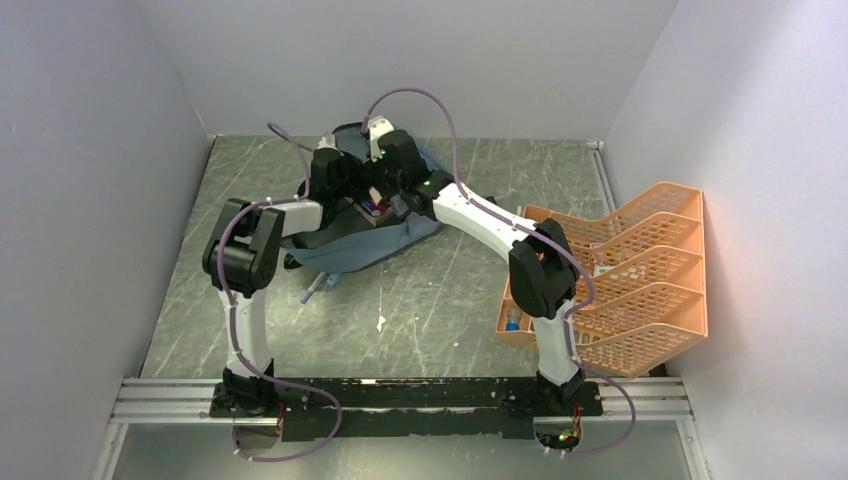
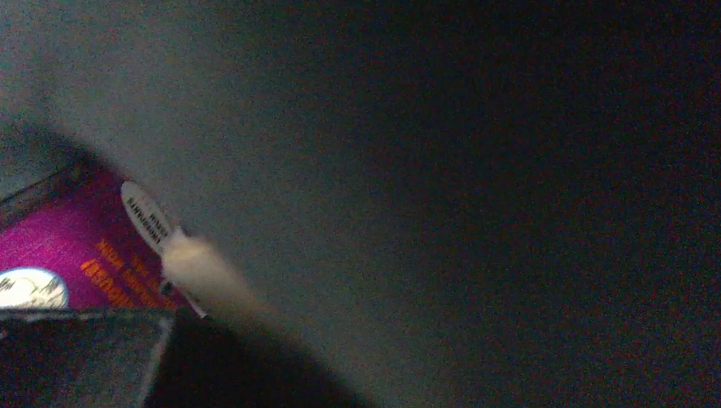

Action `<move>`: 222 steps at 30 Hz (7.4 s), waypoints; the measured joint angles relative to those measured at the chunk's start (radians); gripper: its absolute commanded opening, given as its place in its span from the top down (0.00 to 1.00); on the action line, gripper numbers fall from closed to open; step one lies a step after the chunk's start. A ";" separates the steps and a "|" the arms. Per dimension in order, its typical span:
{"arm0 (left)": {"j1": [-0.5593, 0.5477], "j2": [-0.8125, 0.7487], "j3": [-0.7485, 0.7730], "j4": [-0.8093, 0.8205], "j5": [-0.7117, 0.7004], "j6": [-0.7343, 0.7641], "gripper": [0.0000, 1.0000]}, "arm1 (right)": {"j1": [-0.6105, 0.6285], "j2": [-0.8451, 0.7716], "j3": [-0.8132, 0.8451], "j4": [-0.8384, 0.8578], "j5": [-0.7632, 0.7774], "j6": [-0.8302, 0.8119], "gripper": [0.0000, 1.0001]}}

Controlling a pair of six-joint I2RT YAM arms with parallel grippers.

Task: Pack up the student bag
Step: Place the book in the student bag, then zip the student bag at the center of the board.

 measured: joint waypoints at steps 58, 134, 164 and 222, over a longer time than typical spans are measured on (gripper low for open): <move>0.071 -0.501 -0.166 -0.500 -0.001 0.288 0.16 | -0.011 0.095 0.113 -0.061 0.018 -0.041 0.97; 0.352 -0.613 -0.259 -0.840 0.011 0.599 0.27 | -0.233 0.176 0.269 -0.264 -0.262 0.258 0.58; 0.395 -0.614 -0.273 -0.805 0.093 0.655 0.95 | -0.180 0.211 0.209 -0.258 -0.547 0.293 0.67; -0.193 -0.741 -0.165 -0.840 -0.199 0.671 0.33 | -0.235 -0.351 -0.781 0.274 -0.145 0.891 0.23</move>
